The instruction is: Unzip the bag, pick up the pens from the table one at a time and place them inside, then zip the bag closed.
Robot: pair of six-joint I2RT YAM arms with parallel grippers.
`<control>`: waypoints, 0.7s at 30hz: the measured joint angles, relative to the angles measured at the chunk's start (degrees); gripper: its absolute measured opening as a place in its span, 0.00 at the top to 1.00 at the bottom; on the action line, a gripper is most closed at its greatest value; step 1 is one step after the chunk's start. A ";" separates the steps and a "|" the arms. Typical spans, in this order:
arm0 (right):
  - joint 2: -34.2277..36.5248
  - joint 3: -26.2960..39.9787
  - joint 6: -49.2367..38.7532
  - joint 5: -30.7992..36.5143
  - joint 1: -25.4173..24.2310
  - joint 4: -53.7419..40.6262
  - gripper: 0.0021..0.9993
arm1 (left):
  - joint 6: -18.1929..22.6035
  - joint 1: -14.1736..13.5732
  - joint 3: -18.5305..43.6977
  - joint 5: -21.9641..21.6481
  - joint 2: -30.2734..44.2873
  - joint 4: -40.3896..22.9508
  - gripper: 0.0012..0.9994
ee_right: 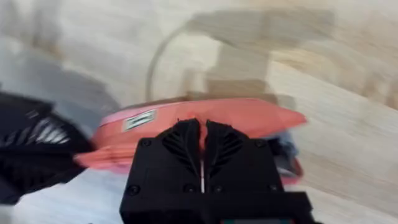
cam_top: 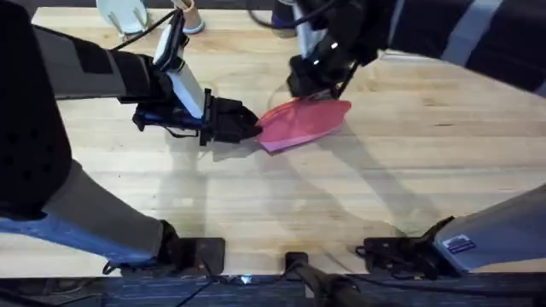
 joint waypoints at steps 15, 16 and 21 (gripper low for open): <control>0.00 -0.58 -2.54 -0.84 -14.20 -0.35 0.97 | 0.00 -0.53 0.02 0.04 -0.02 0.31 0.96; 0.02 -0.85 -2.56 -2.32 -16.32 -0.38 0.97 | 0.02 -0.71 0.02 0.33 -0.02 0.48 0.96; 0.02 -2.87 -2.51 -4.07 -19.39 1.81 0.97 | 0.00 -1.05 0.02 0.87 0.00 0.46 0.96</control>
